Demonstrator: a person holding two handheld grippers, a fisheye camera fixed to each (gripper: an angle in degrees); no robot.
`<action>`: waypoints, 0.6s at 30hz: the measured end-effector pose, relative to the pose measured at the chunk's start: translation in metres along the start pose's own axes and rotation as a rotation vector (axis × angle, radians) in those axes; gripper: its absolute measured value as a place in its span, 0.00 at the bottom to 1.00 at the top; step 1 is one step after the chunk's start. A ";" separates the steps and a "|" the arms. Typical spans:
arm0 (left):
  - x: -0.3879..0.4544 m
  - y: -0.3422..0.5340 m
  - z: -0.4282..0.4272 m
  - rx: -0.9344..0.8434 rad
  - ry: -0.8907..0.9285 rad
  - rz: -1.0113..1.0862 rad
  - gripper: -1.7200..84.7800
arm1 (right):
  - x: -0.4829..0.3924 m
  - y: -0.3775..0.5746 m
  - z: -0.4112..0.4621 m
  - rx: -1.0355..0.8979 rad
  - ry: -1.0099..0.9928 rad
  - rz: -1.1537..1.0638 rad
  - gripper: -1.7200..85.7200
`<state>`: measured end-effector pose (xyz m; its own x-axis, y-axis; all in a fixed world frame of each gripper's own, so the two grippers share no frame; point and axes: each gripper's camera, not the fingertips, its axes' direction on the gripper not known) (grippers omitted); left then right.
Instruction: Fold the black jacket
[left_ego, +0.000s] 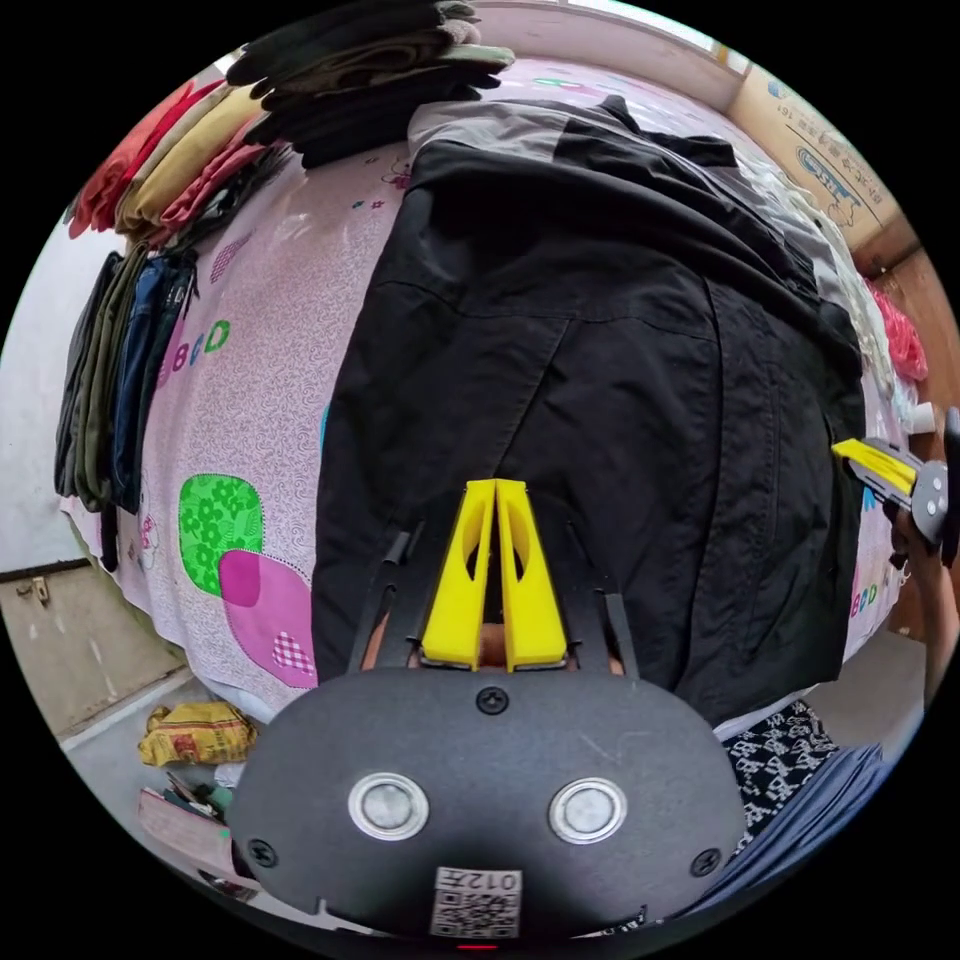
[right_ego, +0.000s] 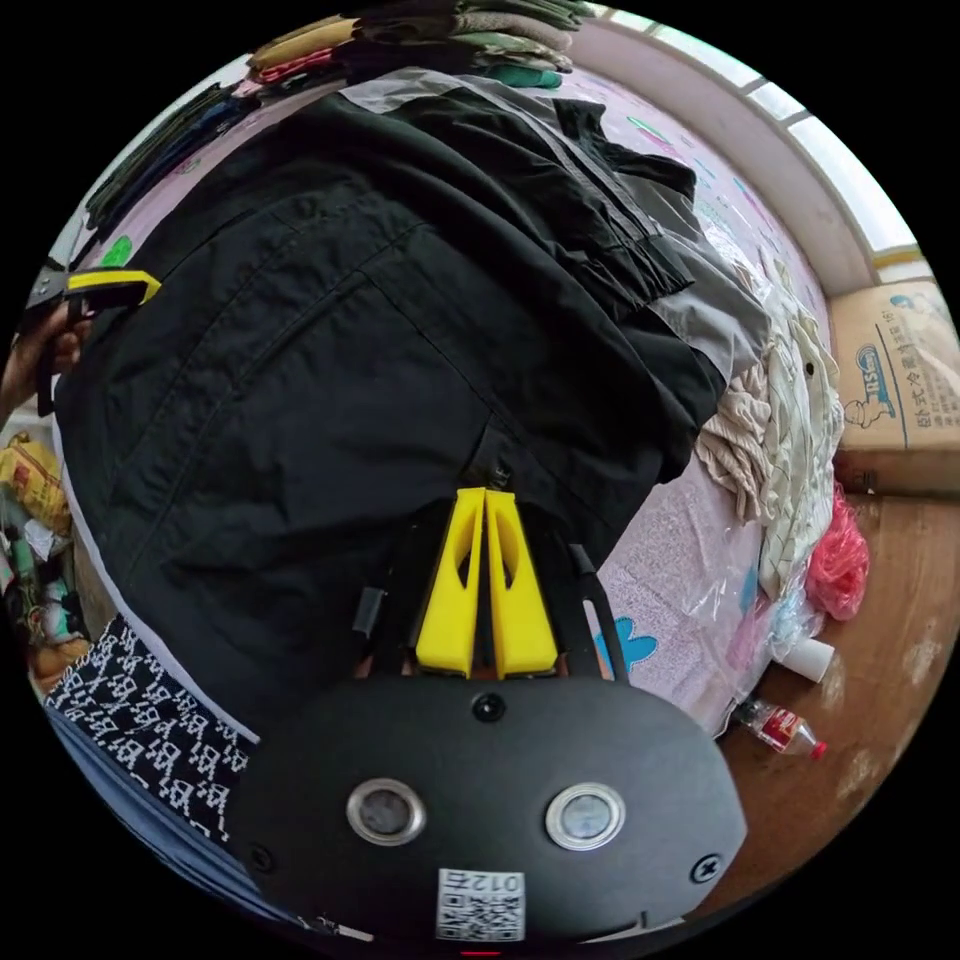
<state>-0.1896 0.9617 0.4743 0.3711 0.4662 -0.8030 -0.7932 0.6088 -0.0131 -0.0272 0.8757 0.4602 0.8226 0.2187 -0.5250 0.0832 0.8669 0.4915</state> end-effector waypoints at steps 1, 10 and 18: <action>-0.005 0.003 -0.001 0.006 0.012 -0.012 0.02 | 0.003 0.002 -0.004 0.014 -0.024 0.037 0.02; -0.047 0.026 -0.012 0.084 0.137 0.116 0.02 | -0.013 -0.004 -0.030 -0.013 0.054 0.204 0.02; -0.093 0.047 -0.052 0.117 0.260 0.260 0.03 | -0.035 0.024 -0.077 -0.141 0.099 0.290 0.02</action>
<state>-0.2870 0.9135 0.5171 0.0184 0.4456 -0.8951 -0.7790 0.5676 0.2665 -0.0977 0.9233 0.4370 0.7411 0.5020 -0.4458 -0.2309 0.8141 0.5328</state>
